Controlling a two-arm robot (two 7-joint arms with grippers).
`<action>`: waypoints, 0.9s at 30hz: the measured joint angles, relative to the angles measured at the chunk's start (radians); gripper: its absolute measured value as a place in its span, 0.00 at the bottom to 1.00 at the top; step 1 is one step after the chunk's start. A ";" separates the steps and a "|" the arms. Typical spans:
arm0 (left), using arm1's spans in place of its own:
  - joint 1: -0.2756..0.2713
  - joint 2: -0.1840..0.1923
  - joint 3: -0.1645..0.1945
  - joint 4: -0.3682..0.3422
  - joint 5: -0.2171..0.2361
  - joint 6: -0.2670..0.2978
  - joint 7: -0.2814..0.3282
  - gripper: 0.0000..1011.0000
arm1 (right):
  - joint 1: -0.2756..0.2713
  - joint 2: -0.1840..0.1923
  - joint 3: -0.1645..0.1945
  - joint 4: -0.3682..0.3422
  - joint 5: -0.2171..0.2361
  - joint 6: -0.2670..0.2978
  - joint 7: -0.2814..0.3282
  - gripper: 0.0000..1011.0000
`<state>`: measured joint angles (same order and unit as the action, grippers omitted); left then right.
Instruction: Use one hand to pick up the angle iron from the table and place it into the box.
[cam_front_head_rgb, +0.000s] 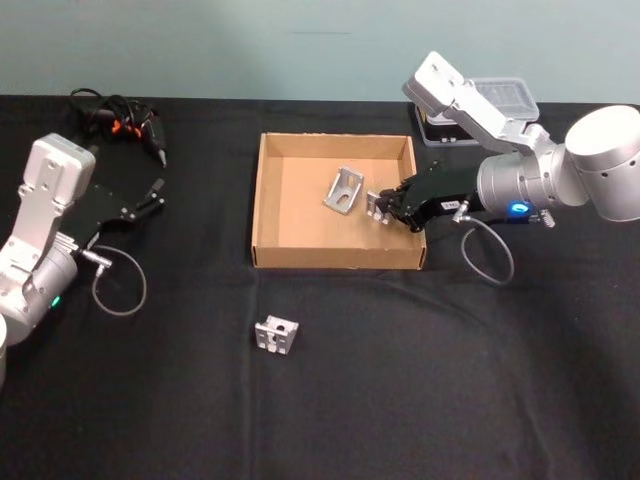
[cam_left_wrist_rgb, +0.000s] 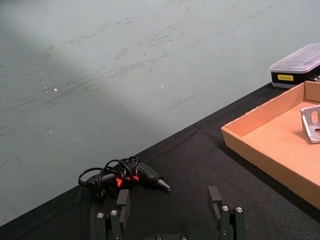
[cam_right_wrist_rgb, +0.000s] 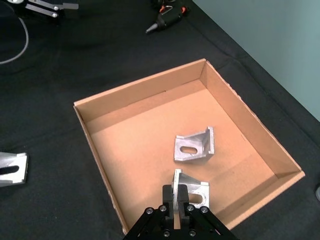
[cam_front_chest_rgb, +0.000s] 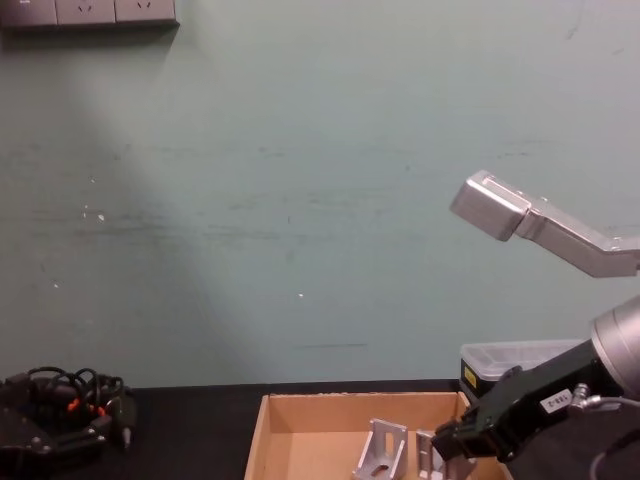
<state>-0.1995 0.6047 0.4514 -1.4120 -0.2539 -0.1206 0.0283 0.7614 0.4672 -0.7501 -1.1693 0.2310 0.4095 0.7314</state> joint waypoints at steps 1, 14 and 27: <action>0.000 0.000 0.000 0.000 0.000 0.000 0.000 1.00 | 0.000 0.000 0.000 0.000 0.000 0.000 0.000 0.06; 0.000 0.000 0.000 0.000 0.000 0.000 0.000 1.00 | 0.015 -0.043 -0.007 0.070 -0.028 -0.014 0.002 0.06; 0.000 0.000 0.000 0.000 0.000 0.000 0.000 1.00 | 0.016 -0.050 -0.006 0.078 -0.032 -0.017 0.002 0.07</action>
<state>-0.1996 0.6047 0.4513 -1.4120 -0.2539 -0.1205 0.0283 0.7776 0.4175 -0.7558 -1.0910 0.1986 0.3926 0.7334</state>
